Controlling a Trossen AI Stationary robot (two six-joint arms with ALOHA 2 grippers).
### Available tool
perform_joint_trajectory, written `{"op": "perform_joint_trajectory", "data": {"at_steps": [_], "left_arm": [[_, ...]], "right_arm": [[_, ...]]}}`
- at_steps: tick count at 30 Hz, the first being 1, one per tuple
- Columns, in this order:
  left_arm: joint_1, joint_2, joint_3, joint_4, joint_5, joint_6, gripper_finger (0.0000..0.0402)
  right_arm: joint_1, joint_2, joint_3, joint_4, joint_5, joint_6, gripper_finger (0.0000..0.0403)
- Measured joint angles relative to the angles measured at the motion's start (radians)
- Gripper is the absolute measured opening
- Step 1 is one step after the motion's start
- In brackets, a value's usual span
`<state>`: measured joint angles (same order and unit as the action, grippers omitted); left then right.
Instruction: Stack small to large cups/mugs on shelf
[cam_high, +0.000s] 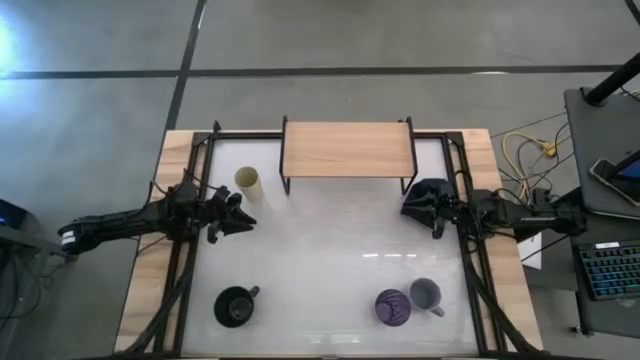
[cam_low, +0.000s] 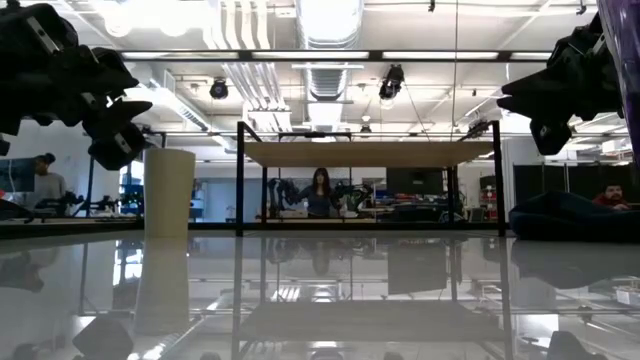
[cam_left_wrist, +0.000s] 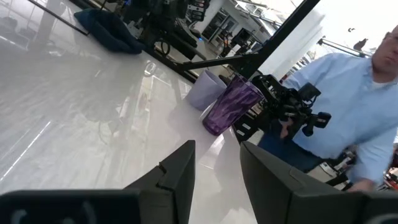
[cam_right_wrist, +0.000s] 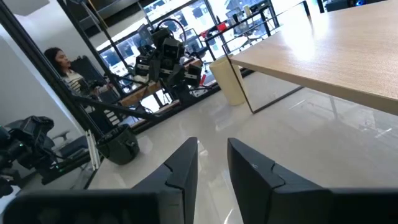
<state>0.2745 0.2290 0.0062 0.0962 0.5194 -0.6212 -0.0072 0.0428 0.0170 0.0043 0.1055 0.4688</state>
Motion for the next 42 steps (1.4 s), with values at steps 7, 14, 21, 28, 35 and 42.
{"op": "perform_joint_trajectory", "data": {"at_steps": [7, 14, 21, 28, 35, 42], "left_arm": [[0.000, 0.000, 0.000, 0.000, 0.000, 0.000, 0.0113], [0.000, 0.000, 0.000, 0.000, 0.000, 0.000, 0.0113], [0.000, 0.000, 0.000, 0.000, -0.001, 0.000, 0.0113], [0.000, 0.000, 0.000, 0.138, -0.212, -0.253, 0.0113], [0.000, 0.007, 0.000, 0.366, -0.500, -0.315, 0.0113], [0.000, 0.008, 0.001, 0.535, -0.644, -0.160, 0.0113]], "right_arm": [[0.000, -0.001, -0.001, 0.142, 0.186, 0.003, 0.0082], [0.000, 0.000, -0.001, 0.174, 0.202, 0.003, 0.0082], [0.000, 0.000, -0.001, 0.174, 0.202, 0.003, 0.0082], [0.000, 0.000, -0.001, 0.224, 0.210, 0.071, 0.0082], [0.000, 0.000, 0.000, 0.280, 0.210, 0.115, 0.0082], [0.000, 0.001, 0.000, 0.285, 0.210, 0.110, 0.0082]]}}
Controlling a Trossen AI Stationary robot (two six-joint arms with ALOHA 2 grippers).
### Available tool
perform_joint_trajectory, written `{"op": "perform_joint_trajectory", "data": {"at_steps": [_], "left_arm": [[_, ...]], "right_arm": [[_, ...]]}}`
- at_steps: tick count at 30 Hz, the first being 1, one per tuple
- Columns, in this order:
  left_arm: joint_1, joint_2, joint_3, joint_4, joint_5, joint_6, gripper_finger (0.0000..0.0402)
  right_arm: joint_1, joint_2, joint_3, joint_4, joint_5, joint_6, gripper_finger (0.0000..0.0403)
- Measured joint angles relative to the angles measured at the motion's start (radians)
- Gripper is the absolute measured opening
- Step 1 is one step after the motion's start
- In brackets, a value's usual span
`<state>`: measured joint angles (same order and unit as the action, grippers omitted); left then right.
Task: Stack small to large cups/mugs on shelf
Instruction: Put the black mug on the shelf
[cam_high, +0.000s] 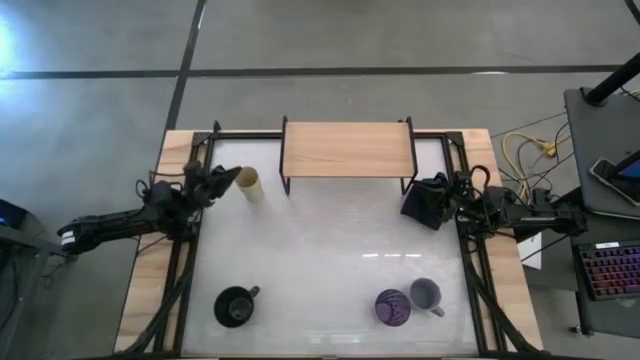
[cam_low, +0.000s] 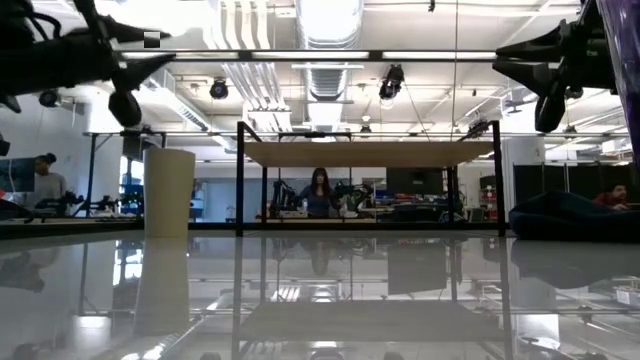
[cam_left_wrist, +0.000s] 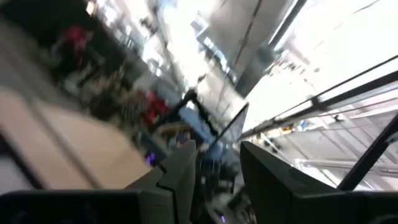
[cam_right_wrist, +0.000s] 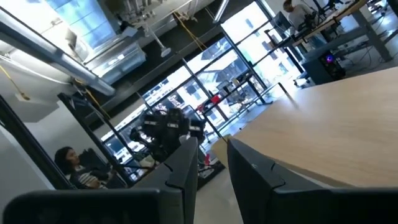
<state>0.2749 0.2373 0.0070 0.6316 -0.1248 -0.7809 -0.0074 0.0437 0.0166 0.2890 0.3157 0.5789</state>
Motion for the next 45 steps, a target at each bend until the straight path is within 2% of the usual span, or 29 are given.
{"op": "perform_joint_trajectory", "data": {"at_steps": [2, 5, 7, 9, 13, 15, 17, 22, 24, 28, 33, 35, 40, 45], "left_arm": [[-0.005, 0.000, 0.020, 0.027, 0.025, 0.044, 0.0113], [-0.028, 0.022, 0.165, -0.050, 0.094, 0.105, 0.0113], [-0.050, 0.058, 0.327, -0.277, 0.165, 0.169, 0.0113], [-0.076, 0.122, 0.523, -0.605, 0.231, 0.249, 0.0113], [-0.147, 0.369, 0.894, -1.259, 0.269, 0.403, 0.0113], [-0.181, 0.474, 1.019, -1.479, 0.269, 0.447, 0.0113], [-0.222, 0.567, 1.107, -1.596, 0.269, 0.453, 0.0113], [-0.445, 0.702, 1.199, -1.761, 0.263, 0.419, 0.0113], [-0.557, 0.735, 1.212, -1.820, 0.224, 0.367, 0.0113], [-0.799, 0.786, 1.210, -1.943, 0.083, 0.189, 0.0113], [-1.036, 0.813, 1.210, -1.945, -0.125, -0.126, 0.0113], [-1.099, 0.838, 1.198, -1.938, -0.169, -0.262, 0.0115], [-1.196, 0.935, 1.149, -1.921, -0.129, -0.497, 0.0138], [-1.225, 1.036, 1.156, -1.884, -0.128, -0.546, 0.0167]], "right_arm": [[0.000, 0.000, 0.000, 0.002, 0.000, 0.000, 0.0082], [0.000, 0.000, 0.000, 0.032, 0.000, -0.011, 0.0082], [0.000, 0.000, 0.000, 0.075, -0.001, -0.055, 0.0082], [0.000, 0.000, 0.000, 0.124, -0.006, -0.114, 0.0082], [0.000, 0.000, 0.000, 0.192, -0.049, -0.205, 0.0082], [0.000, 0.000, 0.001, 0.192, -0.062, -0.217, 0.0082], [0.000, 0.005, 0.001, 0.192, -0.078, -0.217, 0.0082], [0.000, 0.027, 0.001, 0.192, -0.138, -0.202, 0.0082], [0.000, 0.037, 0.001, 0.190, -0.140, -0.182, 0.0082], [0.000, 0.060, 0.001, 0.193, -0.140, -0.173, 0.0082], [0.000, 0.084, 0.001, 0.196, -0.140, -0.167, 0.0082], [0.000, 0.092, 0.001, 0.198, -0.140, -0.167, 0.0082], [0.000, 0.106, 0.001, 0.198, -0.135, -0.167, 0.0082], [0.000, 0.110, 0.001, 0.200, -0.132, -0.167, 0.0082]]}}
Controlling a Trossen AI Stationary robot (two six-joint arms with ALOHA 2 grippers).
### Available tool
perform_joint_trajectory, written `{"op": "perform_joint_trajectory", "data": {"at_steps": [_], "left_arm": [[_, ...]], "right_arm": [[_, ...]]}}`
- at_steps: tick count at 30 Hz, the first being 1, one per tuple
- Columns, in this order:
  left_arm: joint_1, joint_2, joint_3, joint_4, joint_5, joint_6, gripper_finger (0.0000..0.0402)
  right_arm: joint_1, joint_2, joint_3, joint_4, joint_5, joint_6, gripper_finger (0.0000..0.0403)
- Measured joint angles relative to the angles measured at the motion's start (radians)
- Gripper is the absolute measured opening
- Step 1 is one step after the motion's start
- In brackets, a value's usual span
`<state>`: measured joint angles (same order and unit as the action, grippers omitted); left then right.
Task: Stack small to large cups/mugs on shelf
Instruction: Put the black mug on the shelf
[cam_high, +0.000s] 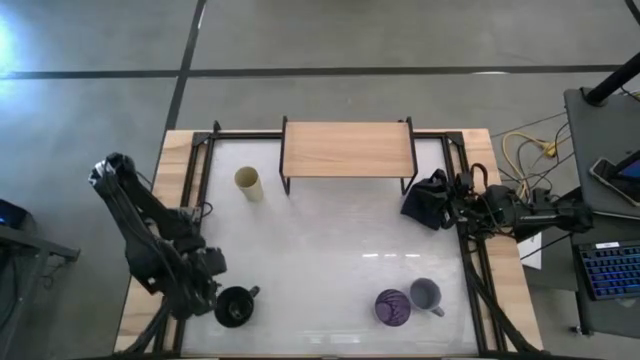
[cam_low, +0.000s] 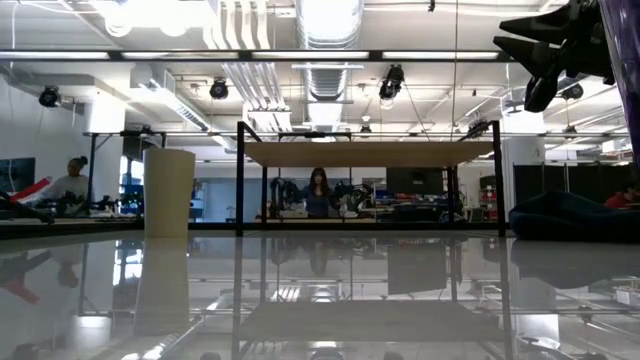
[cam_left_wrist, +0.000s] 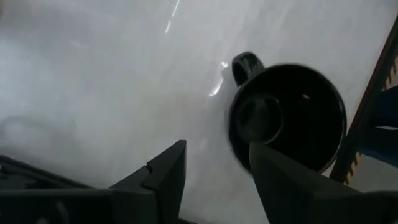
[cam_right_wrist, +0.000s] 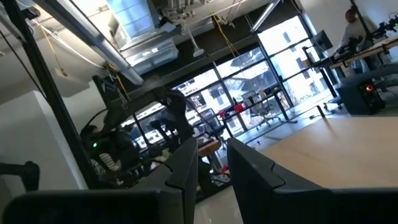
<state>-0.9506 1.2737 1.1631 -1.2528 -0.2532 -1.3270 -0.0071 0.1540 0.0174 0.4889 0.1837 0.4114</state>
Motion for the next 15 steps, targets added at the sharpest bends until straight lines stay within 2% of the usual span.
{"op": "perform_joint_trajectory", "data": {"at_steps": [6, 9, 11, 15], "left_arm": [[-0.002, 0.076, -0.006, 0.058, 0.023, 0.000, 0.0175], [-0.001, 0.095, -0.007, 0.059, 0.070, -0.036, 0.0176], [-0.002, 0.102, -0.011, 0.060, 0.104, -0.119, 0.0176], [-0.024, 0.100, -0.038, 0.067, 0.144, -0.422, 0.0176]], "right_arm": [[0.000, 0.000, 0.000, -0.001, 0.000, 0.008, 0.0082], [0.000, 0.000, 0.000, -0.001, 0.000, 0.008, 0.0082], [0.000, 0.000, 0.000, 0.000, 0.000, 0.008, 0.0082], [0.000, 0.000, 0.000, -0.006, 0.000, 0.034, 0.0082]]}}
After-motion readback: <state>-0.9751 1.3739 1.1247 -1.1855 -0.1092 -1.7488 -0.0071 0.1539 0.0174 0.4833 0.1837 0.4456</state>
